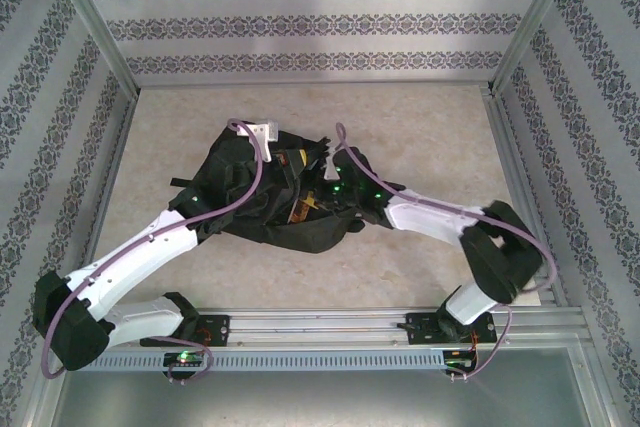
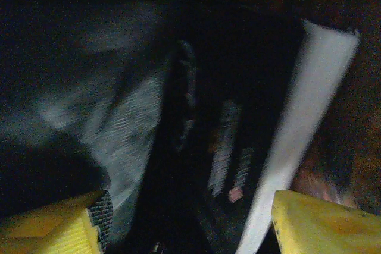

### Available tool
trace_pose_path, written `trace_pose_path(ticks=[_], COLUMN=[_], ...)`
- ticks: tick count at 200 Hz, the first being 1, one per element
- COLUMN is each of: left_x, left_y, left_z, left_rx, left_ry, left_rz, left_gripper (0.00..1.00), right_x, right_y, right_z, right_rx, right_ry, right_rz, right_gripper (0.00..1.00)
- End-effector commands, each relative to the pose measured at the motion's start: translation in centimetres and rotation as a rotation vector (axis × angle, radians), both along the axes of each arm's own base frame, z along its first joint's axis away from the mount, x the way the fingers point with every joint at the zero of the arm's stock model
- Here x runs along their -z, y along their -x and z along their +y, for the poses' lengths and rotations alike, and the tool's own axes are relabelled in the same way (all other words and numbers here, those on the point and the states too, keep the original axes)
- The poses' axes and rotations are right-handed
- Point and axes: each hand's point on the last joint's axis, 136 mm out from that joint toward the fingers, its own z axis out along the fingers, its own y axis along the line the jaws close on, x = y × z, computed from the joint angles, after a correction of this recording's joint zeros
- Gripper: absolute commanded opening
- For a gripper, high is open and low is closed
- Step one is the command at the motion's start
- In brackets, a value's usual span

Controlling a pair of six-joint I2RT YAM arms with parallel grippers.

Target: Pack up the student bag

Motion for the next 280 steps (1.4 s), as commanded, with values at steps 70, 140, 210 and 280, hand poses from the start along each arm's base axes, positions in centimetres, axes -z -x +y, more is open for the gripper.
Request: trace_pose_path(ticks=[70, 140, 210, 280], left_x=[4.3, 0.7, 3.9, 9.3], left_y=[-1.3, 0.1, 3.4, 6.0], left_z=[-1.5, -1.6, 8.7, 11.6], left_rx=[0.026, 0.161, -0.2, -0.186], left_ry=[0.002, -0.166, -0.41, 0.131], left_rz=[0.077, 0.001, 0.281, 0.484], left_gripper=[0.18, 0.61, 0.89, 1.0], right_x=[-1.4, -2.2, -1.1, 1.3], right_y=[4.5, 9.8, 12.5, 13.7], right_z=[-10.1, -9.1, -3.2, 2.1], right_rx=[0.081, -0.172, -0.411, -0.566], right_ry=[0.248, 0.294, 0.437, 0.488], right_rz=[-0.3, -0.397, -0.457, -0.312], right_gripper=[0.6, 0.51, 0.5, 0.47])
